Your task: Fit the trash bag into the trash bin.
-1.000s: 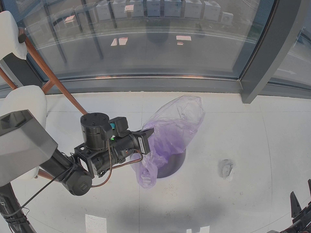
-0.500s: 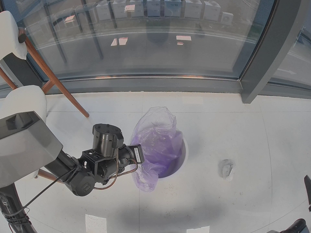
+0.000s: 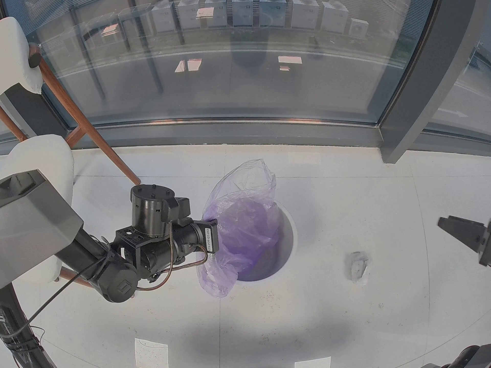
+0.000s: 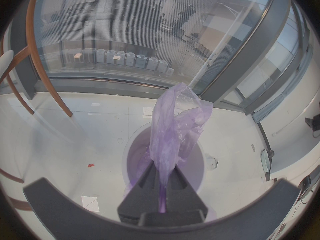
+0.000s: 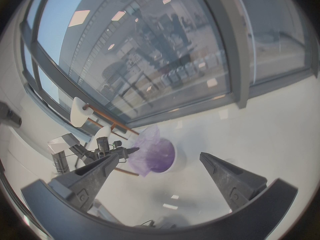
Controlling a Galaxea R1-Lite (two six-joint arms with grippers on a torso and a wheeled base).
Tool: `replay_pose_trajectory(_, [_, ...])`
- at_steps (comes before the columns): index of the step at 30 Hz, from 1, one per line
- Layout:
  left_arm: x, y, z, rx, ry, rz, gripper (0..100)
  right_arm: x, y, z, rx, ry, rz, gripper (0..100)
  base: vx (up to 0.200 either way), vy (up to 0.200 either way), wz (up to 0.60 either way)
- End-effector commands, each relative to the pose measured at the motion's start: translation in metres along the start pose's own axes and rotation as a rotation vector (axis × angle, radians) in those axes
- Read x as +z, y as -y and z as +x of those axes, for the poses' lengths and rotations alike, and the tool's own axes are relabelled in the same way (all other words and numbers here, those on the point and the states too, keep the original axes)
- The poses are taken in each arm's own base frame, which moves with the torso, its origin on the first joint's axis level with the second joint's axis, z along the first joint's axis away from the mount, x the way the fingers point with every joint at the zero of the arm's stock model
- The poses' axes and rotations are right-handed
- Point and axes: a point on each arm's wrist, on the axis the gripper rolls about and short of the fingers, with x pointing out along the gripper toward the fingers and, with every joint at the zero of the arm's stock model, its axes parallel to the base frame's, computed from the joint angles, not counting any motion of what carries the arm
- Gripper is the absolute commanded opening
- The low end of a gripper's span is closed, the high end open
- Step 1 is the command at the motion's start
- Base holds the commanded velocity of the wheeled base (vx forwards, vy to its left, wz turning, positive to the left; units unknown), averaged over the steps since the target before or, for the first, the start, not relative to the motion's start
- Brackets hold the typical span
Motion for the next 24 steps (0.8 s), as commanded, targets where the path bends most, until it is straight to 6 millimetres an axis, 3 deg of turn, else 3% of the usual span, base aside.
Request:
replay_pose_trajectory(1, [-0.002, 0.001, -0.003, -0.025, -0.034, 0.04, 0, 0.013, -0.041, 0.089, 0.17, -0.272, 0.281, 100, 0.0, 0.0, 0.0])
replay_pose_trajectory(5, [-0.001, 0.003, -0.003, -0.03, -0.018, 0.044, 0, 0.019, -0.08, 0.13, 0.212, -0.364, 0.528, 100, 0.0, 0.0, 0.0])
replay_pose_trajectory(10, [0.0, 0.006, -0.004, -0.01, -0.008, 0.05, 0, 0.003, -0.103, 0.193, 0.142, -0.376, 0.499, 100, 0.0, 0.0, 0.0])
replay_pose_trajectory(12, [0.0, 0.007, -0.004, 0.014, -0.001, 0.051, 0, -0.004, -0.104, 0.218, 0.089, -0.368, 0.494, 100, 0.0, 0.0, 0.0])
replay_pose_trajectory(13, [0.0, 0.007, -0.004, 0.014, -0.001, 0.051, 0, -0.004, -0.104, 0.218, 0.089, -0.368, 0.494, 100, 0.0, 0.0, 0.0])
replay_pose_trajectory(14, [-0.002, 0.01, -0.005, 0.017, -0.002, 0.055, 0, -0.016, -0.1, 0.243, 0.026, -0.37, 0.485, 100, 0.0, 0.0, 0.0])
replay_pose_trajectory(16, [-0.001, 0.011, -0.007, 0.014, -0.003, 0.056, 0, -0.024, -0.092, 0.266, -0.042, -0.347, 0.482, 100, 0.0, 0.0, 0.0])
replay_pose_trajectory(24, [0.002, 0.012, -0.014, 0.011, 0.011, 0.056, 0, -0.034, -0.081, 0.298, -0.164, -0.353, 0.46, 100, 0.0, 0.0, 0.0])
